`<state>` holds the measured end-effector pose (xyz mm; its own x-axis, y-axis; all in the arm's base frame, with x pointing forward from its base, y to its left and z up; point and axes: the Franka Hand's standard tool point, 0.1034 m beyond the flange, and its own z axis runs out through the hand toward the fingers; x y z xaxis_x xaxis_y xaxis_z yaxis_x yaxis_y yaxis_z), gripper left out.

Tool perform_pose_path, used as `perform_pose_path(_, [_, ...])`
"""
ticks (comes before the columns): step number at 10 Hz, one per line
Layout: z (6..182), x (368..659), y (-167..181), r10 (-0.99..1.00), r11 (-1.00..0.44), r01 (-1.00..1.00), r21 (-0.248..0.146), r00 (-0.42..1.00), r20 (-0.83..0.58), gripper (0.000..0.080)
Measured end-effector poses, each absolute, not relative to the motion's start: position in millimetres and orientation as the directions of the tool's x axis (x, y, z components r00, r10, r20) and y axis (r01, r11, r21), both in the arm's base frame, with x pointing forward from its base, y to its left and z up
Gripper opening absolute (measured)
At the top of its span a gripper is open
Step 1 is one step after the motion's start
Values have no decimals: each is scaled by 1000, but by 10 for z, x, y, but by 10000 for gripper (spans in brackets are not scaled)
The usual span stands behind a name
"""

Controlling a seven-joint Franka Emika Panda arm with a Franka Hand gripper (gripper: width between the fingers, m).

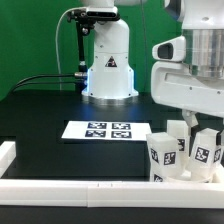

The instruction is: Assemble stool

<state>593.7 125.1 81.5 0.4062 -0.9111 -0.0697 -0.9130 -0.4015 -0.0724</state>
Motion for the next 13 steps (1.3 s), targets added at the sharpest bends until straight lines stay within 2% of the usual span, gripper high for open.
perform_pose_path(1, [803,5949,1235,-966,-235,-967,-101,244,-90,337])
perform_pose_path(2, [799,5958,1194,-973,-198,-973,-117,210,-100,337])
perform_pose_path(5, [805,5964,1208,-991,-12,-995,-99,25,-131,337])
perform_pose_path(7, [827,5992,1170,-935,301,-952,-64,-281,-218,337])
perform_pose_path(9, [817,6010,1150,-841,501,-865,-31,-479,-253,337])
perform_pose_path(12, [810,6002,1162,-847,490,-871,-31,-468,-251,337])
perform_pose_path(13, [791,5941,1208,-910,367,-930,-18,-355,-216,520])
